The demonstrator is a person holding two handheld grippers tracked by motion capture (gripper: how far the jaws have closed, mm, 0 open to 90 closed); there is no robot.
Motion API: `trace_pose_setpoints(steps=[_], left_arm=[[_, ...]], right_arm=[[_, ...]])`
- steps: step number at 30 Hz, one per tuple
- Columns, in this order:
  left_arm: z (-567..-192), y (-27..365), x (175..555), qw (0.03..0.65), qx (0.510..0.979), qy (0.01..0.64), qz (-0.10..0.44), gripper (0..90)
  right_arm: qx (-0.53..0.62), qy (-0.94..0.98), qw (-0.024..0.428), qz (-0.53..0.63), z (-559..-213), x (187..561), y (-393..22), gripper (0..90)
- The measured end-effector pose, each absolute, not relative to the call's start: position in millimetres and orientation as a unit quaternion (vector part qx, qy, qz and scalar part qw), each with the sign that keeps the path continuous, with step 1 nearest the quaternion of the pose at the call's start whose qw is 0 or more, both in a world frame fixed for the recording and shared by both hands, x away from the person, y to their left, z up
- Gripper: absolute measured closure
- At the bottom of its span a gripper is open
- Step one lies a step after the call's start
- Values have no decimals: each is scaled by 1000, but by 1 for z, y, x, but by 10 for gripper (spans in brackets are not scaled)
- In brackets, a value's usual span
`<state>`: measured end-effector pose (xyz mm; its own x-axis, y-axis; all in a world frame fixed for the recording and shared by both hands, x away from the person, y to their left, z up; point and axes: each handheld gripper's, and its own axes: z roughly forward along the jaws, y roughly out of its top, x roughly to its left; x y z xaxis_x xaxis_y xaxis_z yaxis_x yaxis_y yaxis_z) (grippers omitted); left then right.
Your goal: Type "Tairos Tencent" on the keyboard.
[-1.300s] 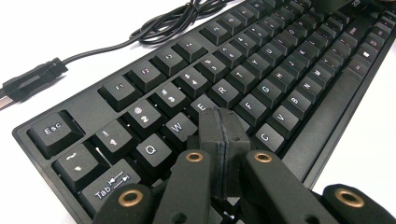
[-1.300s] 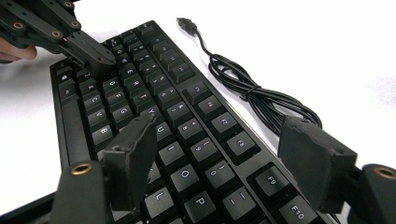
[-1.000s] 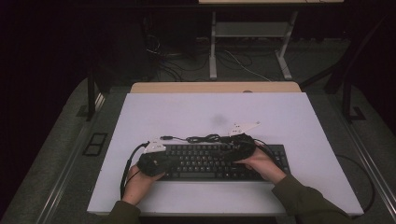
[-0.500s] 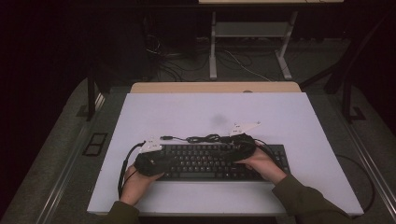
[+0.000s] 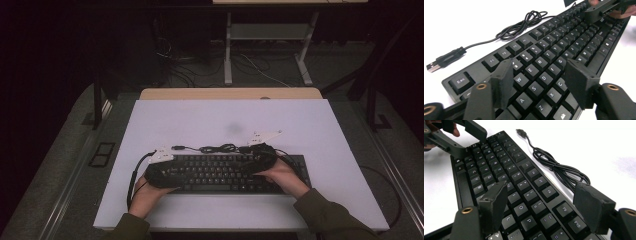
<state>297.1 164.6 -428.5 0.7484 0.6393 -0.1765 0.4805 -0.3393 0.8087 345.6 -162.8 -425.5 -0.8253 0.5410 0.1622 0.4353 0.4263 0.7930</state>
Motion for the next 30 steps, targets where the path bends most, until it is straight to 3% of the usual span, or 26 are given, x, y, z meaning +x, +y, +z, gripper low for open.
trace_pose_setpoints(steps=[5,11,24,30], left_arm=[[-428,162,297,465,815,337,81,367],[-428,158,296,472,817,324,70,437],[-427,144,294,471,835,281,40,862],[-430,138,291,464,842,271,28,894]], right_arm=[[296,839,62,452,-426,345,-167,267],[302,837,68,452,-427,343,-171,262],[311,834,75,449,-427,342,-179,262],[311,834,75,449,-427,342,-179,262]])
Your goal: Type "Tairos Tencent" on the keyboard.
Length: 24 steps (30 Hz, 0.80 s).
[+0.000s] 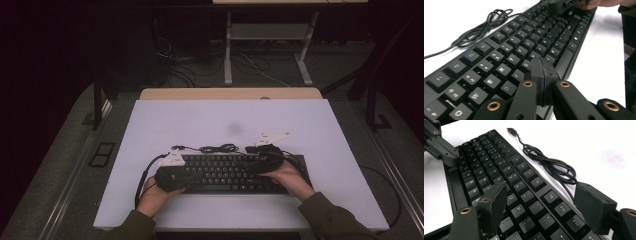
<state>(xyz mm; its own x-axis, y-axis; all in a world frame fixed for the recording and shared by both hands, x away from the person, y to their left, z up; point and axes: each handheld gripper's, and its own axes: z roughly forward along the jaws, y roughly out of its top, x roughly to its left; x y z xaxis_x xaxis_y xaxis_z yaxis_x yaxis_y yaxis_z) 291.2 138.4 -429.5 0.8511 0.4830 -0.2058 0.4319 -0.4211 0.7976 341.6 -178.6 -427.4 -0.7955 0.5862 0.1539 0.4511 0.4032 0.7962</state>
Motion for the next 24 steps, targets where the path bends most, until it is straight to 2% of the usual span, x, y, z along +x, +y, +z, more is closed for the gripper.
trace_pose_setpoints(steps=[24], left_arm=[[-438,125,289,429,870,243,10,894]], right_arm=[[310,835,76,449,-428,342,-178,262]])
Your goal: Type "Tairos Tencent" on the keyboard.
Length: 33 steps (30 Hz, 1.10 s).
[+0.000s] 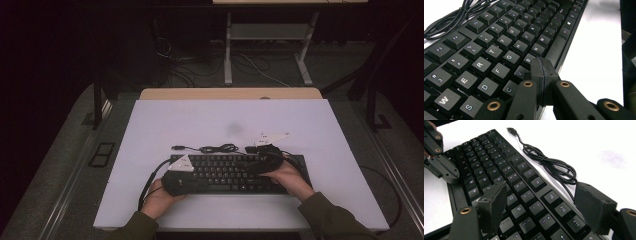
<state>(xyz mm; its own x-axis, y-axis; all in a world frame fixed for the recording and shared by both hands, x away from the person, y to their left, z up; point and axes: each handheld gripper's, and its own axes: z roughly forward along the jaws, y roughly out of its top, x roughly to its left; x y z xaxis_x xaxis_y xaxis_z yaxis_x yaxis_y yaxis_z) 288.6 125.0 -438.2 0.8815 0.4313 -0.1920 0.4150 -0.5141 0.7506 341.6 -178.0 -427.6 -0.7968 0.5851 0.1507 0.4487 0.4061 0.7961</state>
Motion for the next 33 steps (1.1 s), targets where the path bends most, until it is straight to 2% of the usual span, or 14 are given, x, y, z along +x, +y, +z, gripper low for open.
trace_pose_setpoints(steps=[19,25,33], left_arm=[[-439,124,289,423,873,242,12,894],[-434,128,289,441,861,251,15,893],[-432,132,291,453,850,265,27,774]], right_arm=[[310,835,75,448,-428,341,-177,262],[309,835,75,449,-427,341,-178,263],[313,835,72,447,-426,340,-179,307]])
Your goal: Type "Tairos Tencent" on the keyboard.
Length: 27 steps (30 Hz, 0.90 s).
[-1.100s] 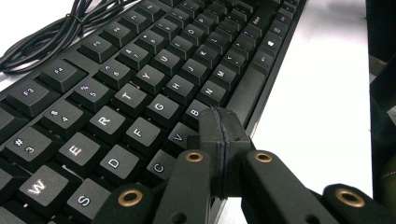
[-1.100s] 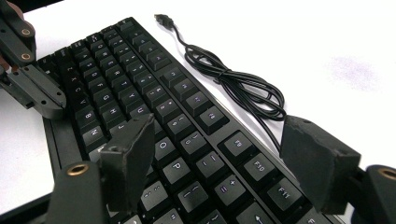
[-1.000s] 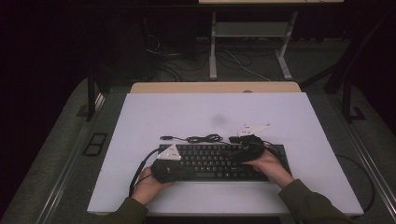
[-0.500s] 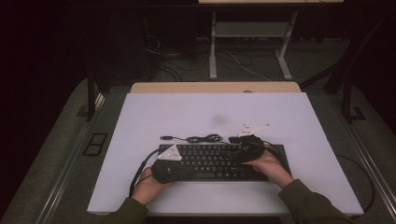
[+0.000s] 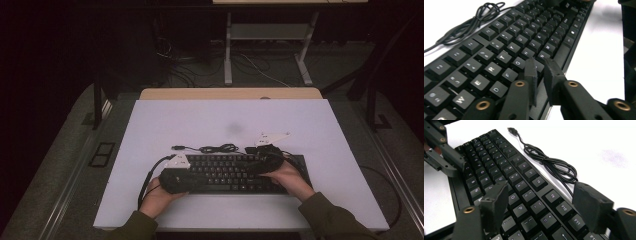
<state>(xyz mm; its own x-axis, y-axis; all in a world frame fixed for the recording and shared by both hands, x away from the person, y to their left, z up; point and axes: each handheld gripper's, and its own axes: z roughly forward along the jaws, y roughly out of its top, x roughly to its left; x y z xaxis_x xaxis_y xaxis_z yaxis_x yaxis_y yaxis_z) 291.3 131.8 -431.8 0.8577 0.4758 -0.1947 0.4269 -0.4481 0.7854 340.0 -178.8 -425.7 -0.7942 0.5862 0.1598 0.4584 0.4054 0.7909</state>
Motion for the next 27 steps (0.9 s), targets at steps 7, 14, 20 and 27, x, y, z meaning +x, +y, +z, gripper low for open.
trace_pose_setpoints(steps=[7,14,20,27], left_arm=[[-431,134,293,456,845,276,38,664],[-431,133,296,455,841,287,48,537],[-430,131,300,456,838,296,57,450],[-431,129,306,455,836,300,64,370]], right_arm=[[315,832,62,452,-424,339,-183,392],[312,832,53,455,-424,336,-187,514],[307,832,48,460,-423,332,-191,640],[307,833,40,458,-423,328,-198,771]])
